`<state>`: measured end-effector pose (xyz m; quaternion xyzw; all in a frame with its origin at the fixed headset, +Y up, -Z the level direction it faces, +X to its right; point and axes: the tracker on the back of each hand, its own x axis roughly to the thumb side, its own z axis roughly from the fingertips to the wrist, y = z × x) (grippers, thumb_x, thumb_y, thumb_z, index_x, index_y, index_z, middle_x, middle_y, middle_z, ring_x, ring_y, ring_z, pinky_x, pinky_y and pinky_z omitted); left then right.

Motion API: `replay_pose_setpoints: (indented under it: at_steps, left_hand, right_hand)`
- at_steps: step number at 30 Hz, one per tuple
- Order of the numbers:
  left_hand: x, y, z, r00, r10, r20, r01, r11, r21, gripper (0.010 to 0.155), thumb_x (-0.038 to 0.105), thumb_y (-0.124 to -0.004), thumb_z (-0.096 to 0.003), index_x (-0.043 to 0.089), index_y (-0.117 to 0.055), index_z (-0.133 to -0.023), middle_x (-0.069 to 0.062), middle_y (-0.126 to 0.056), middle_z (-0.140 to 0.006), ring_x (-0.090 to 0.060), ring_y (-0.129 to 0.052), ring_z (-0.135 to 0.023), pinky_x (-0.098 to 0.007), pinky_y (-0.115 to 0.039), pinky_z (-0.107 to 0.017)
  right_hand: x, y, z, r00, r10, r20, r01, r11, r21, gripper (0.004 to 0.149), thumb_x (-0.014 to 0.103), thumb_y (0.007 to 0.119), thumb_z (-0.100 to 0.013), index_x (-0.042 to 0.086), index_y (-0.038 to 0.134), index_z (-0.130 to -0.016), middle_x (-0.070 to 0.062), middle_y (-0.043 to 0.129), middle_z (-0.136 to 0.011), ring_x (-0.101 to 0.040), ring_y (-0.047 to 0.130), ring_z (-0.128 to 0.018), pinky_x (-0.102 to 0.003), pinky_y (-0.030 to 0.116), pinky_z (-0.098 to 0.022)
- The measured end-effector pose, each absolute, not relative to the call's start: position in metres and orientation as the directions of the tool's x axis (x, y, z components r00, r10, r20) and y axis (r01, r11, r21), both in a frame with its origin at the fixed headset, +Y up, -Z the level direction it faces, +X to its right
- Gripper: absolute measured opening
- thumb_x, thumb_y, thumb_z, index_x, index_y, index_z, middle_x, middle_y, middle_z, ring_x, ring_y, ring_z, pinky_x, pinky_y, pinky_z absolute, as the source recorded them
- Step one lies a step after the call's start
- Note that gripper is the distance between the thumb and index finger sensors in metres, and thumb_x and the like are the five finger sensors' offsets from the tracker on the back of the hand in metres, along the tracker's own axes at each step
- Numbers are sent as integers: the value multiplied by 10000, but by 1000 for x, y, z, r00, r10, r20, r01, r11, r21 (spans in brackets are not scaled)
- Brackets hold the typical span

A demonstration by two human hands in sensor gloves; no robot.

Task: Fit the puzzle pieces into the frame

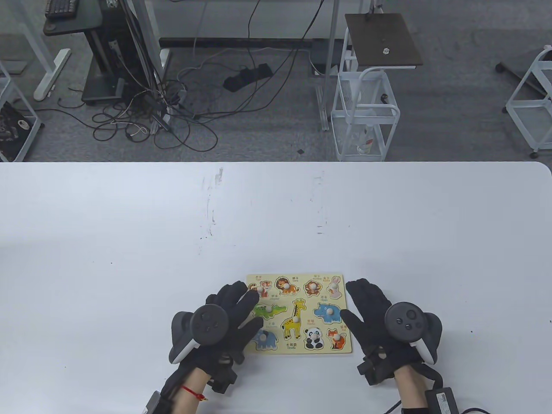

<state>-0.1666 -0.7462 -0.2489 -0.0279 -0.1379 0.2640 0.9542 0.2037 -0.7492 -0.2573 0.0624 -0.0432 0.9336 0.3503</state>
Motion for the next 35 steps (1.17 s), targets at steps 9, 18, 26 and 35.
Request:
replay_pose_setpoints:
  at_steps: [9, 18, 26, 35]
  left_hand:
    - [-164, -749, -250, 827, 503, 252, -483, 864, -141, 706, 650, -709, -430, 349, -654, -1066, -91, -555, -1201, -390, -593, -1118, -555, -430, -797]
    - [-160, -751, -249, 838, 480, 258, -457, 877, -147, 708, 643, -710, -431, 340, -647, -1068, -92, -576, -1194, -393, -610, -1111, -562, -439, -793]
    - [-160, -752, -249, 841, 477, 255, -453, 879, -149, 709, 640, -711, -432, 334, -648, -1069, -94, -589, -1189, -394, -616, -1108, -569, -442, -789]
    - [-160, -752, -249, 846, 471, 250, -447, 882, -151, 707, 634, -710, -435, 327, -648, -1069, -100, -597, -1185, -395, -621, -1105, -571, -442, -788]
  right_hand:
    - [204, -751, -260, -757, 639, 140, -648, -761, -30, 741, 599, 736, -392, 213, 650, -1019, -115, 632, -1054, -480, 669, -982, -683, 554, -643]
    - [202, -750, -255, -768, 622, 152, -633, -773, -37, 736, 597, 732, -396, 212, 649, -1018, -119, 644, -1047, -481, 682, -973, -678, 565, -638]
    - [201, -745, -251, -767, 619, 172, -634, -772, -49, 728, 593, 732, -398, 212, 658, -1013, -122, 654, -1042, -483, 695, -964, -677, 573, -633]
    - [200, -746, -250, -778, 604, 173, -619, -783, -50, 724, 588, 734, -399, 209, 663, -1011, -123, 659, -1038, -488, 701, -958, -676, 575, -632]
